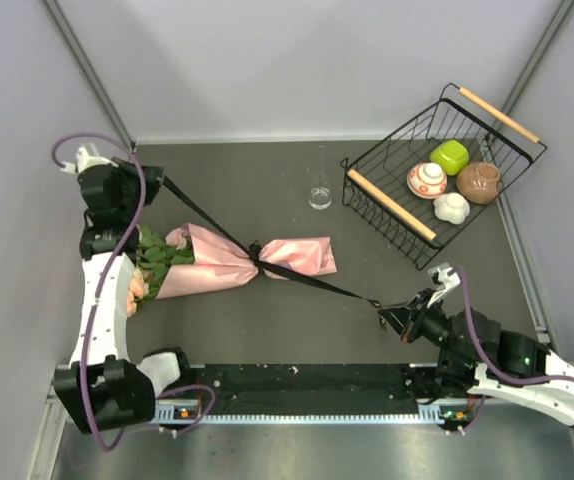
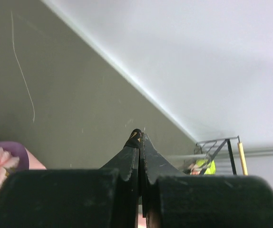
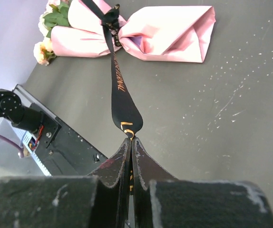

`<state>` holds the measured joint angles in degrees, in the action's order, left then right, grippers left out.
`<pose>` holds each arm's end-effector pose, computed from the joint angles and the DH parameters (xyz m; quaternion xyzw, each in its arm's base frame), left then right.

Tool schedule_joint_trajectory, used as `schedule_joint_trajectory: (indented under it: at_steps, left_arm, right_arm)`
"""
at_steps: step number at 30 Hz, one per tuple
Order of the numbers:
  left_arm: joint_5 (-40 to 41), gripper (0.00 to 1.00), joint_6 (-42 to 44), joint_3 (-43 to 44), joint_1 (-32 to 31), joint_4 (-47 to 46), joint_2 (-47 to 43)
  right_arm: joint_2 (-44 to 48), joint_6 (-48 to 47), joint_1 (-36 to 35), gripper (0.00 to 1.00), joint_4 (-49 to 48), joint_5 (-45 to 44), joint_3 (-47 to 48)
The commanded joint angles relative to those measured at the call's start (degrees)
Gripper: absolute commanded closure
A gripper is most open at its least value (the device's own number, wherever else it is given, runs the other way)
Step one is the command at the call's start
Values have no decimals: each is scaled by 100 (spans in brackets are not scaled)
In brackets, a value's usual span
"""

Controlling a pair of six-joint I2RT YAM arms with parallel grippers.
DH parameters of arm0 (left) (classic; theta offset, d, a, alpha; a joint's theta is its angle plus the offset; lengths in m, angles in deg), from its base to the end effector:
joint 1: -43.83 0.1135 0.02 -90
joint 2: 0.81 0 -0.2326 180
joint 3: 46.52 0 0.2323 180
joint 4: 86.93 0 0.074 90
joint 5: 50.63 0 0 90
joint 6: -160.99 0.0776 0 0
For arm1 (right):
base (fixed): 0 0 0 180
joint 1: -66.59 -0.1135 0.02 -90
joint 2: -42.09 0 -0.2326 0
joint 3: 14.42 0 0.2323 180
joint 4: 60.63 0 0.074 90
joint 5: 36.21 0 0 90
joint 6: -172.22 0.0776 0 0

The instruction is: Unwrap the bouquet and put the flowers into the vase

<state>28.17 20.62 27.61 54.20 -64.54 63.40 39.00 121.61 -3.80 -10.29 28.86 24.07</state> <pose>0.2921 0.0381 0.3305 -0.3396 0.7004 -0.2846 0.5595 0.0699 0.0988 0.2234 -0.0802 0.7813 0.3881 0.4821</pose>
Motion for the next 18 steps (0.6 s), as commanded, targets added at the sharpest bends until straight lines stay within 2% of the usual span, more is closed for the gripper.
schedule_joint_trajectory:
  at_steps: [1,7,13,18]
  left_arm:
    - [285,100,326,684,202,-118,-470]
    - [496,100,431,1168,202,102,-655]
    - [531,100,423,1388,202,84,-611]
    - [540,100,484,1572,202,58,-567]
  right_arm:
    - [54,-64,-63,100,66,-310,187]
    - [230,-46,-63,100,162,-714,266]
    - [853,129,-63,100,470,-1136,328]
    - [828,332,-63,100,655,-1383,381]
